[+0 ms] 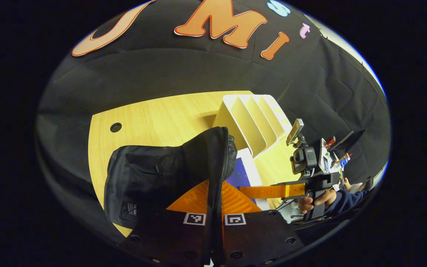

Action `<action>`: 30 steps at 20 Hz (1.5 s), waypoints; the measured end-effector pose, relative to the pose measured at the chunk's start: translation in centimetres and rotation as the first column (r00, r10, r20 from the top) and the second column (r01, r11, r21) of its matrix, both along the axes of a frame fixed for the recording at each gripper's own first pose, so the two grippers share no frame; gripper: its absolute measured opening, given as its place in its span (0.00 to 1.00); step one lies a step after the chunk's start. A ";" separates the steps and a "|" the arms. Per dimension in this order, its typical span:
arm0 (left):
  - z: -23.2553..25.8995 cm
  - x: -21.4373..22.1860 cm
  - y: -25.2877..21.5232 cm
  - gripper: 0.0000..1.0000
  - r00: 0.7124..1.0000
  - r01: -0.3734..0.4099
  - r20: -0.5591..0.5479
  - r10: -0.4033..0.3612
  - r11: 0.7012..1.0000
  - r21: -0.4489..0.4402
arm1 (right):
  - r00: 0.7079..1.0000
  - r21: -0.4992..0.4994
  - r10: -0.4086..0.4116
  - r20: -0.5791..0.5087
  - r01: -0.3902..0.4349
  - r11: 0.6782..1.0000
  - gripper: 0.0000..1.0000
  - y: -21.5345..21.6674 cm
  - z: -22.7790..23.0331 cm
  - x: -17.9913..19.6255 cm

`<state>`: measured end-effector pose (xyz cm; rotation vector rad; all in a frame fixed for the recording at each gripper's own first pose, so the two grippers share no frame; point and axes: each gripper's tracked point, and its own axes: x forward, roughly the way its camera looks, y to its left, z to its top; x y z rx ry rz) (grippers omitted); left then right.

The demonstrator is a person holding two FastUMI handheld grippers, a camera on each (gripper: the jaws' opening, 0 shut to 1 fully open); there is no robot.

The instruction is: Open the schoolbag, grab two books from the bookshelf and put them into the schoolbag.

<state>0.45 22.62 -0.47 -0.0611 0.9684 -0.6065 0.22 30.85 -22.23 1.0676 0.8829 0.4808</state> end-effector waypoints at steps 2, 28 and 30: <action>0.1 0.0 -0.3 0.05 1.000 -0.002 0.001 0.002 1.000 -0.001 | 0.998 0.020 -0.057 0.006 0.057 0.998 0.31 0.0 -0.4 0.7; -2.6 -2.7 -3.3 0.11 0.998 -0.059 0.024 0.057 0.993 0.097 | 0.996 -0.329 0.090 0.010 -0.081 0.941 0.98 -2.4 -3.7 -2.2; -3.1 -3.2 -4.2 0.30 0.996 -0.093 0.023 0.091 0.991 0.093 | 0.995 -0.369 0.091 0.035 -0.072 0.927 0.98 -4.9 -3.2 -2.1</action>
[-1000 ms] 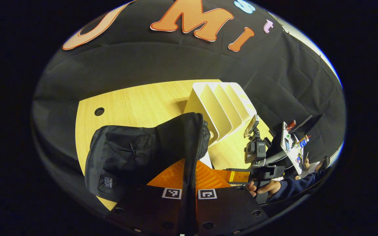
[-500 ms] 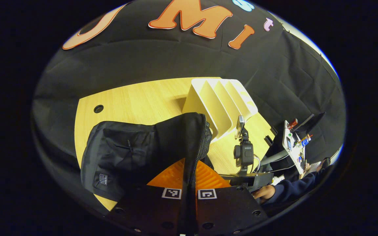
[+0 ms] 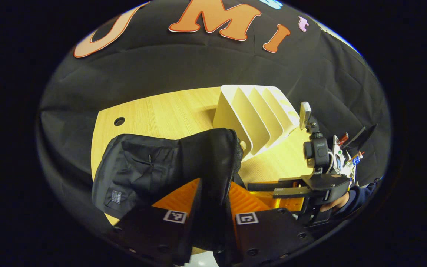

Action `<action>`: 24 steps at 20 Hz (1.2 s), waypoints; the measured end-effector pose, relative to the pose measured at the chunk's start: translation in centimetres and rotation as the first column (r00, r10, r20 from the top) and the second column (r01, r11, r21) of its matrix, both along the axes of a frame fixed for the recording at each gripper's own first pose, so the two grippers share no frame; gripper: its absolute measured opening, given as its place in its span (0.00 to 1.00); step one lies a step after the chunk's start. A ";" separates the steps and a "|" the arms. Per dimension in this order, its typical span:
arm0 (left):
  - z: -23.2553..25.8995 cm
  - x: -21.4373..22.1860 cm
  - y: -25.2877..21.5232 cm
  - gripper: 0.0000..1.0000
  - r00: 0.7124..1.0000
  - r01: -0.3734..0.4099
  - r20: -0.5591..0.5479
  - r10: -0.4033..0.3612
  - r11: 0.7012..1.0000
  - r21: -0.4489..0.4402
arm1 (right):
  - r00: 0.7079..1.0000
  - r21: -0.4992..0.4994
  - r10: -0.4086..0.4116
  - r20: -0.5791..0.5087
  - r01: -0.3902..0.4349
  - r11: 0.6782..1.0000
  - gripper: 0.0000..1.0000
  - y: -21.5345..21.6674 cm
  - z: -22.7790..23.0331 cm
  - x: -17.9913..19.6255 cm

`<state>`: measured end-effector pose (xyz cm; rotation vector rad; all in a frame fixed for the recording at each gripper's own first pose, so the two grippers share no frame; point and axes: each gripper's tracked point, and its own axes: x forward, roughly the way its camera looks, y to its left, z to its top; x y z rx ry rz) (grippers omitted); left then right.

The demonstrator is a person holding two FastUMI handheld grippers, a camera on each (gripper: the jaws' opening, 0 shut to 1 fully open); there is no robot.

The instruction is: Open the schoolbag, grab two books from the bookshelf and put them into the schoolbag.

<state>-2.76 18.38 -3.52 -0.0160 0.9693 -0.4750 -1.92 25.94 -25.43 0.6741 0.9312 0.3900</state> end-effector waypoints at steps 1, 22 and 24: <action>0.0 -0.6 -0.6 0.37 1.000 -0.017 -0.002 0.017 1.000 -0.009 | 1.000 -0.019 0.004 0.011 -0.004 1.000 0.98 -1.2 0.2 -0.1; 10.3 -0.9 -13.0 0.97 0.777 -0.455 0.453 0.438 0.887 -0.077 | 0.839 -0.360 0.137 0.527 0.074 0.930 0.98 -24.3 11.9 2.7; 11.8 -1.2 -14.2 0.97 0.725 -0.497 0.490 0.484 0.860 -0.116 | 0.815 -0.384 0.161 0.557 0.081 0.920 0.98 -25.3 13.0 3.0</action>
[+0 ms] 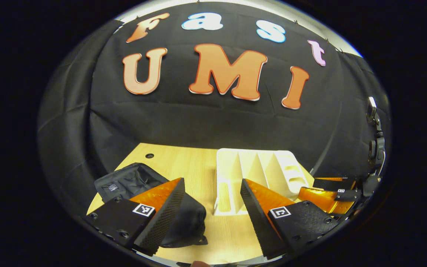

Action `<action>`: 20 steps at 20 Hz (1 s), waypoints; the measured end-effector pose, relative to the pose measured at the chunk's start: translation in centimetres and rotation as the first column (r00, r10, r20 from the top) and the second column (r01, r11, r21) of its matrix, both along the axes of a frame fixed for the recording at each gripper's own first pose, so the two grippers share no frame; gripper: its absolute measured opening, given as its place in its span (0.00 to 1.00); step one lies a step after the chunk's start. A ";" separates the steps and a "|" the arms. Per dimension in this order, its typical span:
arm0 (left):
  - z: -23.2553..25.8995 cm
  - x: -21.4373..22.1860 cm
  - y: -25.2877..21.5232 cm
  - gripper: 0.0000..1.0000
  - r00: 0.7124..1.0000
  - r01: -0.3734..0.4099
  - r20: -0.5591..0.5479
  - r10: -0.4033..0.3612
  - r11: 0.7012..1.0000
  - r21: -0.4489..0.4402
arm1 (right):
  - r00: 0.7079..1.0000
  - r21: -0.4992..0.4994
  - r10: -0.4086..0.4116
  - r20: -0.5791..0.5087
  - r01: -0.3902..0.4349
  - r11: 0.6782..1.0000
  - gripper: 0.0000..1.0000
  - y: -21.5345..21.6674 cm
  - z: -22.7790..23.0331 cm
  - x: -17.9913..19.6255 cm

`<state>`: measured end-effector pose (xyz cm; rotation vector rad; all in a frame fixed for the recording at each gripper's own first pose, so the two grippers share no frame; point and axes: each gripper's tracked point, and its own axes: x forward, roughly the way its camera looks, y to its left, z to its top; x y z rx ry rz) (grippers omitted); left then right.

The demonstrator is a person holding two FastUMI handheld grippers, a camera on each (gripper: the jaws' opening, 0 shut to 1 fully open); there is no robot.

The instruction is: Open the schoolbag, grab two books from the bookshelf and put them into the schoolbag.

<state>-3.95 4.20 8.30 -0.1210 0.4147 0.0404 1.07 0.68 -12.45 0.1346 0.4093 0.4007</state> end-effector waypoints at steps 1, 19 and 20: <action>0.8 -0.3 -0.6 0.97 0.999 -0.019 0.033 0.019 1.000 -0.006 | 1.000 -0.004 0.001 0.018 -0.001 1.000 0.98 -0.7 0.6 -0.3; 6.4 2.2 -5.5 0.96 0.969 0.016 0.247 -0.030 0.998 0.058 | 0.960 0.026 -0.168 0.223 0.167 0.986 0.98 -5.9 6.2 1.6; 6.4 2.4 -5.8 0.96 0.970 0.029 0.239 -0.045 0.997 0.069 | 0.959 0.031 -0.175 0.225 0.172 0.985 0.98 -5.9 6.4 1.7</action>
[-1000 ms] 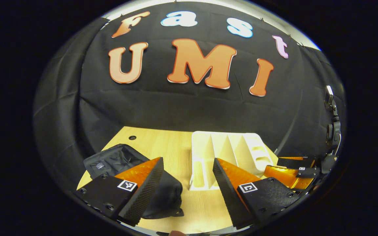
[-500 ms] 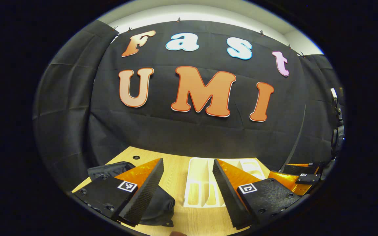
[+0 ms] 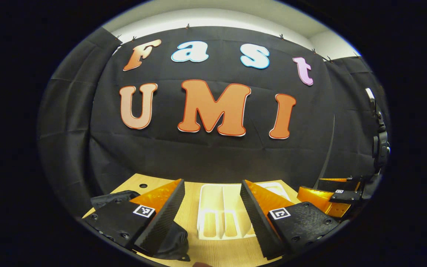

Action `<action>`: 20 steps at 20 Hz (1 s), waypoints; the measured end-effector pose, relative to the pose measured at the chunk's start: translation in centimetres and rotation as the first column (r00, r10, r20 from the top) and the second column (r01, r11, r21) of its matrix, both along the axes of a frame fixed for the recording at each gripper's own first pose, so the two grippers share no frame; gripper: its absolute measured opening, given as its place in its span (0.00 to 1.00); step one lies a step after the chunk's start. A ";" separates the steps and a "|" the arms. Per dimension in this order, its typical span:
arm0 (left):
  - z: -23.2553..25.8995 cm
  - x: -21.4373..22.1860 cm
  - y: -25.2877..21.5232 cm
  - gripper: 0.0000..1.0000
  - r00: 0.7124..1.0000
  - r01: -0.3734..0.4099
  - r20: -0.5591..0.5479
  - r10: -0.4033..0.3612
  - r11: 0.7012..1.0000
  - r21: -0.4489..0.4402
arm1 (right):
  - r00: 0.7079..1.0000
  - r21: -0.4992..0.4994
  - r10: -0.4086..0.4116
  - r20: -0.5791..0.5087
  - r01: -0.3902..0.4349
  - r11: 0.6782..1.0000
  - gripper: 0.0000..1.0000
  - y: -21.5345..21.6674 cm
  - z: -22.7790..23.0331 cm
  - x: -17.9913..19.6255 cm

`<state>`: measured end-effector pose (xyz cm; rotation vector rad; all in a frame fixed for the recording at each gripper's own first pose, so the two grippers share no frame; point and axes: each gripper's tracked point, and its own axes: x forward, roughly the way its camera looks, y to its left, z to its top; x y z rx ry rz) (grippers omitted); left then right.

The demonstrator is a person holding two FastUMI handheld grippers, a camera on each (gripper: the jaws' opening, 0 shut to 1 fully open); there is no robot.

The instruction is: Open the schoolbag, grab two books from the bookshelf and put them into the schoolbag.

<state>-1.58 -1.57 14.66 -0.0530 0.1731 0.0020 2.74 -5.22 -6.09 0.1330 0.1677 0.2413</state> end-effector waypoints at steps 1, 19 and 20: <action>0.0 -0.2 0.1 0.96 1.000 0.006 0.010 -0.006 1.000 0.002 | 1.000 0.001 0.005 0.002 -0.005 1.000 0.98 0.3 0.1 0.0; 0.3 -0.1 3.6 0.96 1.000 -0.007 0.027 0.007 1.000 0.004 | 1.000 -0.055 -0.011 0.027 0.013 0.998 0.98 3.6 1.4 -0.2; 0.4 -0.2 3.9 0.96 1.000 -0.008 0.027 0.007 1.000 0.006 | 0.999 -0.058 -0.015 0.031 0.016 0.998 0.98 3.6 1.5 -0.2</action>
